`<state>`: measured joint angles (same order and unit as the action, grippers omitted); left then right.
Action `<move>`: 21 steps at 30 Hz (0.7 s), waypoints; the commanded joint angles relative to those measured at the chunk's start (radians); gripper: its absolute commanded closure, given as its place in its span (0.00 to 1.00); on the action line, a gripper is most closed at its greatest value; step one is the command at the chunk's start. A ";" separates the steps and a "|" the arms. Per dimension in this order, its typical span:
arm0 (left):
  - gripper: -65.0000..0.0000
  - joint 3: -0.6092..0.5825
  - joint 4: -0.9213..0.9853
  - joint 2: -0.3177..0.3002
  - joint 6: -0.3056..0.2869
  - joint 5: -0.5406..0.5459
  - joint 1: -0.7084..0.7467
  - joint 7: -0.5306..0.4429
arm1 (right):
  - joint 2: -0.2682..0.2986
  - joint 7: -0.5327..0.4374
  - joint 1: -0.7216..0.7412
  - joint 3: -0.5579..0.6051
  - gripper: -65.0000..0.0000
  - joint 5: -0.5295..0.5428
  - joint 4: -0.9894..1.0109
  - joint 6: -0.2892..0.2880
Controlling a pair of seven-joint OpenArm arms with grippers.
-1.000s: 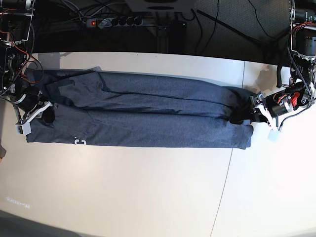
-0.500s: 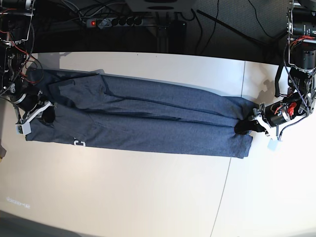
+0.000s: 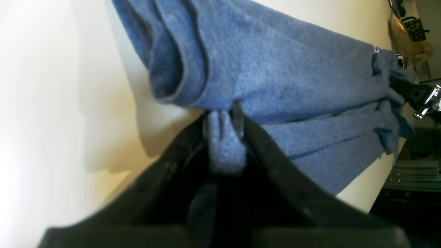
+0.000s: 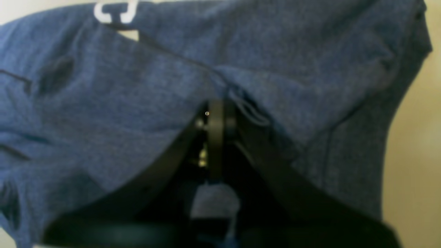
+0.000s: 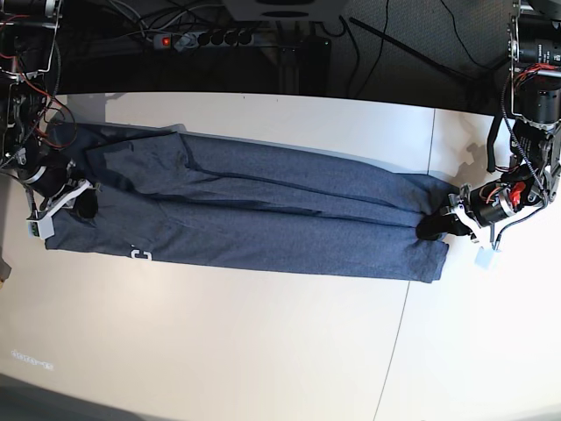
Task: Fold the T-shirt properly
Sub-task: 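Regrasp the strip end with the left gripper and pull it taut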
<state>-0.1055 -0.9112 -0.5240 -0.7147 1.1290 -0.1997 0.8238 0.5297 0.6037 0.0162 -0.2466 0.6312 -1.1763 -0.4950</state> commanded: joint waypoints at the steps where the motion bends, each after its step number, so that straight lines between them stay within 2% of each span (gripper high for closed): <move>1: 1.00 0.002 0.002 -0.034 0.017 -0.050 -0.006 0.026 | 0.018 0.037 0.003 -0.005 1.00 -0.002 -0.002 -0.078; 11: 1.00 0.001 0.002 -0.053 0.017 -0.042 -0.011 0.050 | 0.018 0.037 0.003 -0.005 1.00 0.028 -0.065 -0.079; 12: 1.00 0.002 0.002 -0.053 0.017 -0.042 -0.011 0.053 | 0.018 0.037 0.003 -0.005 0.98 0.028 -0.079 -0.079; 15: 1.00 0.002 0.002 -0.055 0.017 -0.042 -0.011 0.056 | 0.018 0.058 0.003 -0.005 0.76 0.047 -0.131 -0.078; 16: 1.00 0.002 0.002 -0.057 0.017 -0.042 -0.011 0.057 | 0.018 0.065 0.003 -0.005 0.72 0.060 -0.151 -0.078; 21: 1.00 0.004 0.002 -0.089 0.017 -0.041 -0.011 0.059 | 0.019 0.099 0.003 -0.009 0.70 0.069 -0.255 -0.078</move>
<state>-0.1051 -0.9092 -0.5854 -0.7143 1.1305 -0.2024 0.8612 0.5285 0.7170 0.0055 -0.2447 0.6849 -1.4155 -0.4969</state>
